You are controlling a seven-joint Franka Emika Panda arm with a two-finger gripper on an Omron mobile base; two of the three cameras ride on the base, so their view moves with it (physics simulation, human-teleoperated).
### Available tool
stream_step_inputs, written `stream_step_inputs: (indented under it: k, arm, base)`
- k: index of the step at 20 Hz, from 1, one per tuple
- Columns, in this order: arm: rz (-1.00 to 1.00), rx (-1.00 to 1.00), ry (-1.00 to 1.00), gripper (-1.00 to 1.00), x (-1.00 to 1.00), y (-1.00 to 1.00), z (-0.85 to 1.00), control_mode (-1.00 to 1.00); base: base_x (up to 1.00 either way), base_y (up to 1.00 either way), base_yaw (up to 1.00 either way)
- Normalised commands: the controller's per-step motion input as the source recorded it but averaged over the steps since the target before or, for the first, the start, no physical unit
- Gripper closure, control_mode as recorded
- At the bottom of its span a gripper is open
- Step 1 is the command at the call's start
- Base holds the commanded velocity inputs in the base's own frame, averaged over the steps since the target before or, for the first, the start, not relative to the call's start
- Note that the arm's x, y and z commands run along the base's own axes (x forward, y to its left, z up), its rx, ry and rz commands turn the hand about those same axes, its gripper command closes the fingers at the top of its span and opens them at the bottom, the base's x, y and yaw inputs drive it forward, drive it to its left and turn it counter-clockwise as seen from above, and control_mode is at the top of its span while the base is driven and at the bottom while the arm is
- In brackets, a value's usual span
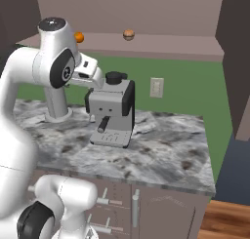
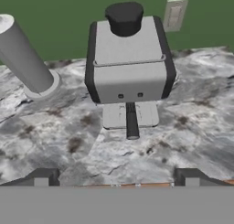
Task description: Pick the tangerines from the cabinet and place them in one bowl. Pick the cucumber from the sink and place it in the other bowl.
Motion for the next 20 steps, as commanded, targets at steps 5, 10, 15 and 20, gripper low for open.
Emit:
stream_step_inputs:
  k: [5, 10, 15, 20]
  arm:
    - [-0.01, 0.02, -0.04, -1.00, 0.01, 0.00, 0.02, -1.00]
    - [0.00, 0.03, -0.16, -1.00, 0.11, 0.00, 0.05, -1.00]
    - [0.00, 0.01, -0.08, -1.00, 0.04, 0.00, 0.33, -1.00]
    - [0.00, 0.00, -0.04, -1.00, 0.00, 0.00, 0.03, -1.00]
  base:
    - [0.00, 0.00, 0.00]
    - [0.00, 0.00, 0.00]
    - [0.00, 0.00, 0.00]
    - [0.00, 0.00, 0.00]
